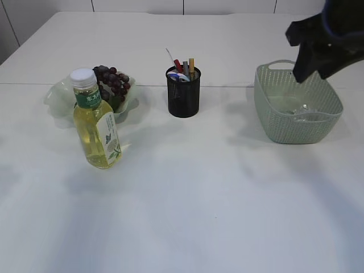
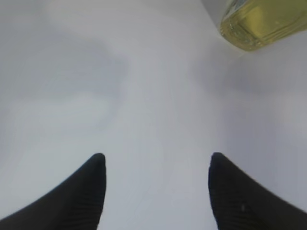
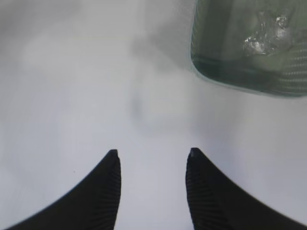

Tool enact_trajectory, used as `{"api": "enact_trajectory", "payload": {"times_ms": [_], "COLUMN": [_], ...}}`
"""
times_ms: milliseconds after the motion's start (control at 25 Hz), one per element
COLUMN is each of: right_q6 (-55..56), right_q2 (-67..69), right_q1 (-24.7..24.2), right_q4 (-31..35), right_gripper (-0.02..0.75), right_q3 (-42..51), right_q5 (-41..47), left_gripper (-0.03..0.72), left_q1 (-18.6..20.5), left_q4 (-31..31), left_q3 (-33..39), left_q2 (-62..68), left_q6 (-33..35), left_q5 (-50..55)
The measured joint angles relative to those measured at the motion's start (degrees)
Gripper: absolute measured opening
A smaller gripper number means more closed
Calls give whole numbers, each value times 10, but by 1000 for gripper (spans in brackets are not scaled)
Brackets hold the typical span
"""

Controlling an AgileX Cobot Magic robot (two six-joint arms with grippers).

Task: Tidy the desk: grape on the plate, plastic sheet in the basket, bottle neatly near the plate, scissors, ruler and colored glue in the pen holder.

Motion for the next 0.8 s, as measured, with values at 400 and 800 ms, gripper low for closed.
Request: {"api": "enact_trajectory", "payload": {"times_ms": [400, 800], "right_q6": [1, 38], "right_q2": [-176, -367], "right_q1": [0, 0], "right_q4": [-33, -37], "right_gripper": [364, 365], "right_q3": [151, 252], "right_q5": [-6, -8], "left_gripper": [487, 487], "left_q1": [0, 0], "left_q4": [28, 14], "left_q3": [10, 119], "left_q2": [-110, -321], "left_q6": [0, -2], "left_q5": [35, 52]}}
